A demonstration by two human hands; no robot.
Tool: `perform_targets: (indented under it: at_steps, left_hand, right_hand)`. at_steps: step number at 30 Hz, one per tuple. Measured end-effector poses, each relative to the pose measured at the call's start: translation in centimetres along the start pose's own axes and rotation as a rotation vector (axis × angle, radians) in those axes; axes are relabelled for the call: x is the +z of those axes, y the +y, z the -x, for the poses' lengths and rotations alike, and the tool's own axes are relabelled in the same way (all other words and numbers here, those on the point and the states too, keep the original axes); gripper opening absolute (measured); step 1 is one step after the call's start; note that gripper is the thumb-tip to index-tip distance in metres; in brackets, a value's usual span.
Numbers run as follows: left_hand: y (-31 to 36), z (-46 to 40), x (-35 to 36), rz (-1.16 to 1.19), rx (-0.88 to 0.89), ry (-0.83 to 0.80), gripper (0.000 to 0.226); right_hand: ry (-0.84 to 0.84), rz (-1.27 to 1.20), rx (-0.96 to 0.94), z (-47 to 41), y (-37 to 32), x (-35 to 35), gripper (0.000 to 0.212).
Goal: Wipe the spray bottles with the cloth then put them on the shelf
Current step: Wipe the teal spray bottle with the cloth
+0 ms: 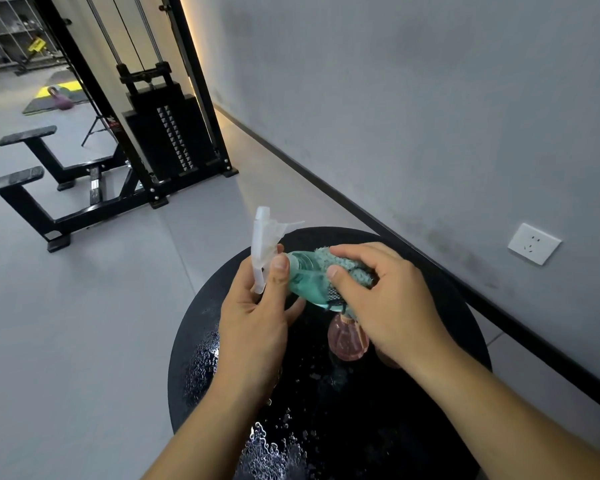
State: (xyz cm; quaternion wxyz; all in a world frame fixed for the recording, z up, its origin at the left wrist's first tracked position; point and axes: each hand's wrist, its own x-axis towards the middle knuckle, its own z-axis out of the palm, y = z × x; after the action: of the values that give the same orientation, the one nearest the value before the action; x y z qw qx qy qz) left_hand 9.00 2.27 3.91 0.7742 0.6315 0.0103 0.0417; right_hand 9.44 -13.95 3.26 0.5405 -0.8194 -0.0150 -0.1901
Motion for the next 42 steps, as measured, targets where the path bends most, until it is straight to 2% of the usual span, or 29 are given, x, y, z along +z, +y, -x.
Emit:
perform_targets:
  at_steps: [4,11,15,20,28,32,36,42]
  left_hand:
    - [-0.1,0.0,-0.1,-0.014,-0.001,0.007,0.025]
    - [0.4,-0.1,-0.2,-0.006,0.018,0.039,0.02]
    - [0.3,0.0,0.0,-0.011,0.015,0.056,0.031]
    - [0.0,0.1,0.1,-0.004,-0.006,0.083,0.033]
    - [0.2,-0.2,-0.1,-0.008,0.012,0.17,0.026]
    - [0.0,-0.1,0.3,-0.012,-0.008,0.183,0.023]
    - [0.0,-0.2,0.2,0.024,-0.072,0.185,0.024]
    - [0.6,-0.6,-0.2,0.049,-0.06,0.212,0.026]
  right_hand:
    - [-0.07,0.019,-0.059,0.4,-0.6,0.3,0.024]
    - [0.039,0.092,0.108,-1.0,1.3,-1.2,0.022]
    - [0.019,0.05,0.0,0.0,0.1,-0.4,0.023]
    - [-0.061,0.085,-0.147,0.9,-1.0,0.3,0.027]
    - [0.035,0.004,0.018,0.3,0.3,0.0,0.022]
    - [0.046,0.077,-0.092,0.8,-0.3,0.7,0.025]
    - [-0.022,0.158,-0.196,1.1,-0.6,0.9,0.028]
    - [-0.005,0.136,-0.143,0.6,-0.1,0.4,0.026]
